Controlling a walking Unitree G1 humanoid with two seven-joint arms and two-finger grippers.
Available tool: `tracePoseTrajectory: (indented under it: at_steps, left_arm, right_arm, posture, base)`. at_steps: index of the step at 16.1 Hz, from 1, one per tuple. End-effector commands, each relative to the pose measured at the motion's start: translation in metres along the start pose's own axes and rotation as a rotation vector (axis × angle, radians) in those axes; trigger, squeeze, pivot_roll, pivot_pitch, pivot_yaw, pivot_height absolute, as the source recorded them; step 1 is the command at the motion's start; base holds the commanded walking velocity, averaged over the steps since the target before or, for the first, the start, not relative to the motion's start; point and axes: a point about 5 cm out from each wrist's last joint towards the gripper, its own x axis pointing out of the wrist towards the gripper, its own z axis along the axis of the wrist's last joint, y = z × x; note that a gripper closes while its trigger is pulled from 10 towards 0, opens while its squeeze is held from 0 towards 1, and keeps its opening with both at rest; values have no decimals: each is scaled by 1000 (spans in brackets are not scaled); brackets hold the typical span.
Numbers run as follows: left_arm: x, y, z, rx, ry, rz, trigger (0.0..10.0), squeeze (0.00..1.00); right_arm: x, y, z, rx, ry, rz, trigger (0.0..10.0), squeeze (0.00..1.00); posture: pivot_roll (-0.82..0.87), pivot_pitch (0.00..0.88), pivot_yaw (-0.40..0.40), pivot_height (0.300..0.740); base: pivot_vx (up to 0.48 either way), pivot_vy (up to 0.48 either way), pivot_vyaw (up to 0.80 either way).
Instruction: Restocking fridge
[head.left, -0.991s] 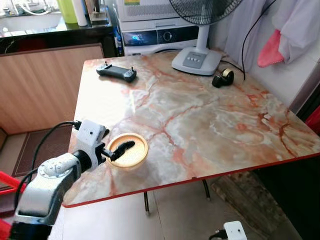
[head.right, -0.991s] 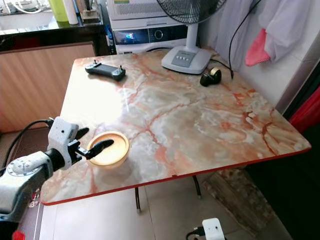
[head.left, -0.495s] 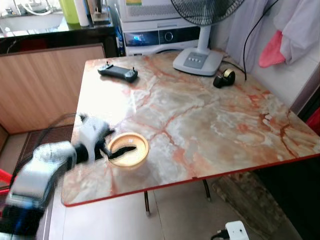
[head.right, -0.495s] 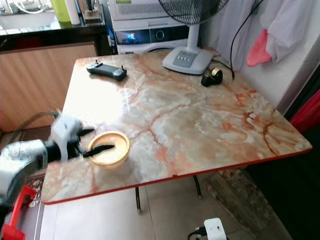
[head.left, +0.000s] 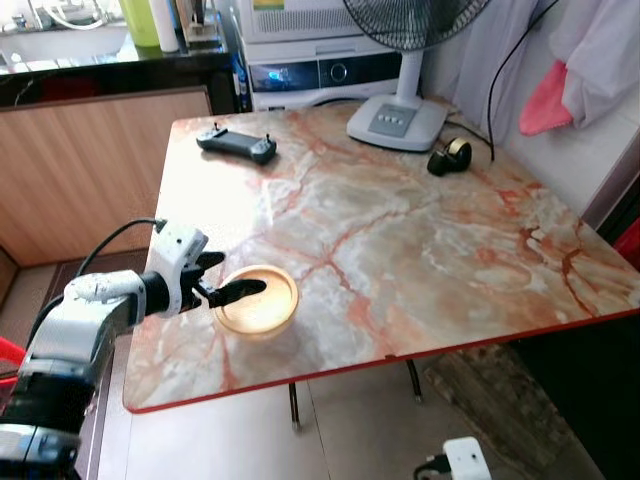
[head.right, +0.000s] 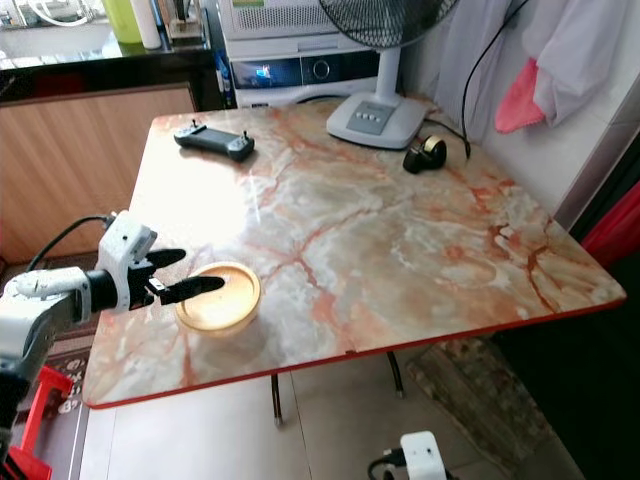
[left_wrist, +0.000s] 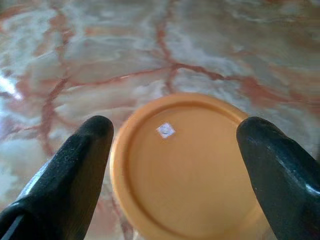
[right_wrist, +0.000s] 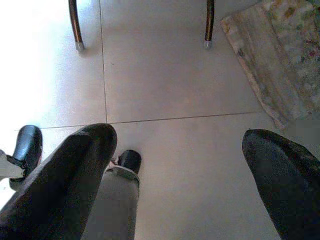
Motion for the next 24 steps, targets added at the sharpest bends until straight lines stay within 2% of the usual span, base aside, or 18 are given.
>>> tracePoseTrajectory:
  at_steps: [1,3,7,10,11,12,14,17,20,24]
  left_arm:
    - [-2,3,4,59,27,-40,10000,0]
    - [-7,3,1,151,104,-125,10000,0]
    - [-1,12,-4,193,151,-84,10000,0]
    - [9,13,-6,152,95,-82,10000,0]
    - [13,17,-3,126,44,-58,10000,0]
    - [14,18,-2,123,34,-48,10000,0]
    - [18,20,12,125,-45,-39,10000,0]
    - [25,18,13,124,-35,-89,10000,0]
    - [32,11,7,116,-2,-190,10000,0]
    - [37,9,-1,120,27,-195,10000,0]
  right_arm:
    - [0,1,-1,2,13,-2,10000,0]
    - [0,-2,0,2,8,-5,10000,0]
    - [-1,-7,-1,5,6,-12,10000,0]
    - [-2,-11,-4,6,6,-15,10000,0]
    - [-3,-12,-5,6,8,-18,10000,0]
    - [-3,-13,-6,6,8,-19,10000,0]
    - [-4,-16,-8,7,15,-23,10000,0]
    - [-5,-18,-10,6,18,-24,10000,0]
    - [-5,-19,-10,10,17,-29,10000,0]
    - [-5,-21,-9,11,14,-31,10000,0]
  posture:
    - [125,0,-19,740]
    - [125,0,-20,740]
    - [123,0,-22,740]
    - [118,0,-26,740]
    - [115,0,-27,740]
    - [115,0,-27,740]
    - [112,2,-30,740]
    - [104,5,-29,740]
    - [100,6,-26,740]
    - [93,10,-30,740]
  base:
    - [0,0,0]
    - [0,0,0]
    - [0,0,0]
    - [0,0,0]
    - [0,0,0]
    - [0,0,0]
    - [0,0,0]
    - [0,0,0]
    - [0,0,0]
    - [0,0,0]
